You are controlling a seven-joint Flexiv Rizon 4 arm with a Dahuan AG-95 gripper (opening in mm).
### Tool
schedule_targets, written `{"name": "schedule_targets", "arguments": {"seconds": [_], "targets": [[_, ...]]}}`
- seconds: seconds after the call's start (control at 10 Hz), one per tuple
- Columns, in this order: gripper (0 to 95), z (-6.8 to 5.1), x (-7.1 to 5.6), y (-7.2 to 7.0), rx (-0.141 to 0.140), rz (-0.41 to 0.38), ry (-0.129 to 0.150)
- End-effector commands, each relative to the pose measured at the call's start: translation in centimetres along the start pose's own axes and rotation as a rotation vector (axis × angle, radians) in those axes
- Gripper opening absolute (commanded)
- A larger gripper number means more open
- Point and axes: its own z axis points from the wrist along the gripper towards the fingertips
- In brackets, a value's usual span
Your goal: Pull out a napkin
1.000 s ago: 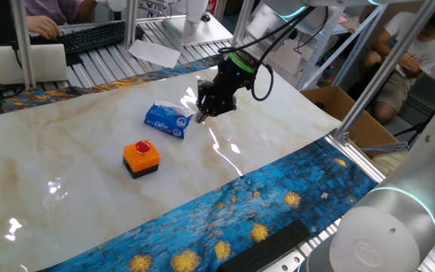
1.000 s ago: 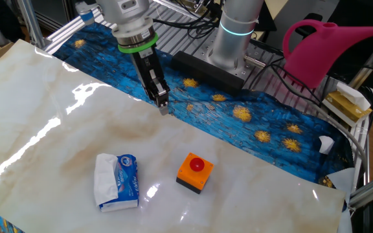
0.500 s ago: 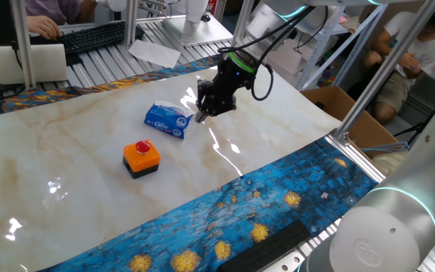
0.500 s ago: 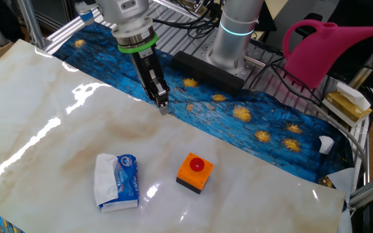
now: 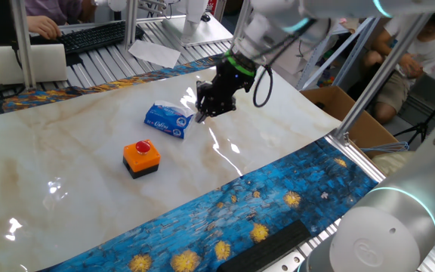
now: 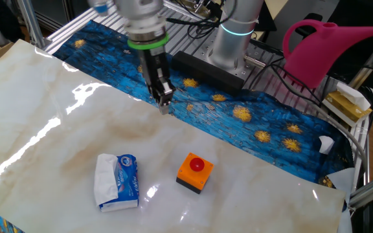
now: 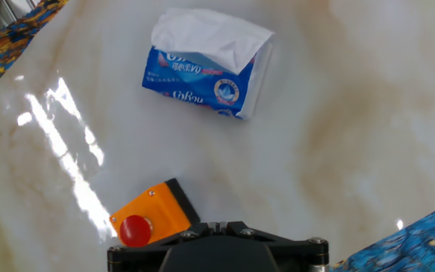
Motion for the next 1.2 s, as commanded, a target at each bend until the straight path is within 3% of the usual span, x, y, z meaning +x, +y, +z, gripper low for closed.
{"name": "schedule_targets", "arguments": {"seconds": [0.1, 0.5, 0.7, 0.8, 0.9, 1.0, 1.2], "targets": [[0.0, 0.1, -0.3, 0.0, 0.046, -0.054, -0.049], [0.0, 0.1, -0.3, -0.1, 0.05, -0.058, -0.061], [0.0, 0.0, -0.7, -0.5, 0.076, -0.107, -0.122], [0.0, 0.0, -0.9, -0.7, 0.106, -0.139, -0.144], [19.0, -0.1, -1.2, -1.0, 0.137, -0.18, -0.168], [38.0, -0.1, -1.6, -1.2, 0.127, -0.192, -0.177], [38.0, -0.1, -2.9, -1.3, 0.1, -0.208, -0.199]]}}
